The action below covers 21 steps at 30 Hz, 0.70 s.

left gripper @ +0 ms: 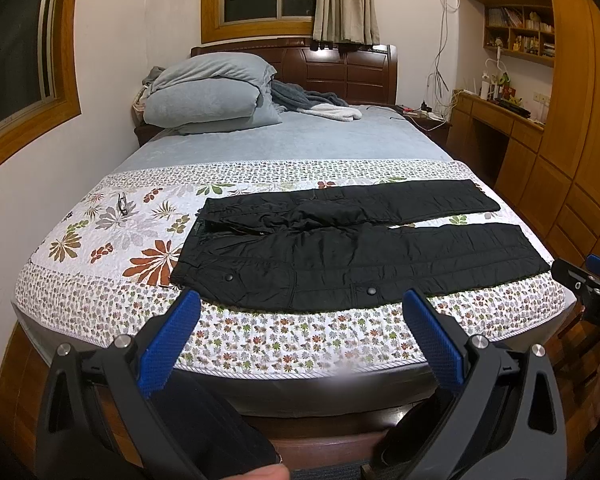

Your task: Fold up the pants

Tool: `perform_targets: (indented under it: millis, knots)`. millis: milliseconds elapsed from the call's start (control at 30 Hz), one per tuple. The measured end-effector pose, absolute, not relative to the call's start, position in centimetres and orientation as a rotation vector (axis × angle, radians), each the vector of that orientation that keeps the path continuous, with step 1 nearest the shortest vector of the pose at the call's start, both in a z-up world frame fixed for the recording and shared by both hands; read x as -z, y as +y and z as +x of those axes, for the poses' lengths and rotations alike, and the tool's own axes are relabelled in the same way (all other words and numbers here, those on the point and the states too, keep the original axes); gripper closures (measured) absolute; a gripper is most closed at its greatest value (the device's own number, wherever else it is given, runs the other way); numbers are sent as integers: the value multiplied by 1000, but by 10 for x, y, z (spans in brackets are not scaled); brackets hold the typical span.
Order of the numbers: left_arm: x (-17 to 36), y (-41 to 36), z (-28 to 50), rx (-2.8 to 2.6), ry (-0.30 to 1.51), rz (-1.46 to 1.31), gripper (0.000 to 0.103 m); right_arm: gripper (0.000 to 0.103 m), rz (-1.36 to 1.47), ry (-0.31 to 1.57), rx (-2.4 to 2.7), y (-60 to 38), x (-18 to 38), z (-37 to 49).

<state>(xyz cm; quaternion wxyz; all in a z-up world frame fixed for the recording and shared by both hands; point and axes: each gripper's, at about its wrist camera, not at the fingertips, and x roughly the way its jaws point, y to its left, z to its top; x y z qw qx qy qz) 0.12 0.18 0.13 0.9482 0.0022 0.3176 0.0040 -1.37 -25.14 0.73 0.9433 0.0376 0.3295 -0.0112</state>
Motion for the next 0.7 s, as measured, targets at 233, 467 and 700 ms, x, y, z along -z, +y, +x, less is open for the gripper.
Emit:
perform_targets:
  millis: [233, 467, 700]
  knots:
    - [-1, 2, 1, -7, 648, 4, 2, 3, 76, 672, 25, -251, -7, -14]
    - [7, 9, 5, 19, 661, -15, 3, 3, 66, 681, 30, -250, -4, -11]
    - [49, 47, 53, 239, 808, -188, 3, 3, 42, 697, 53, -256, 9, 7]
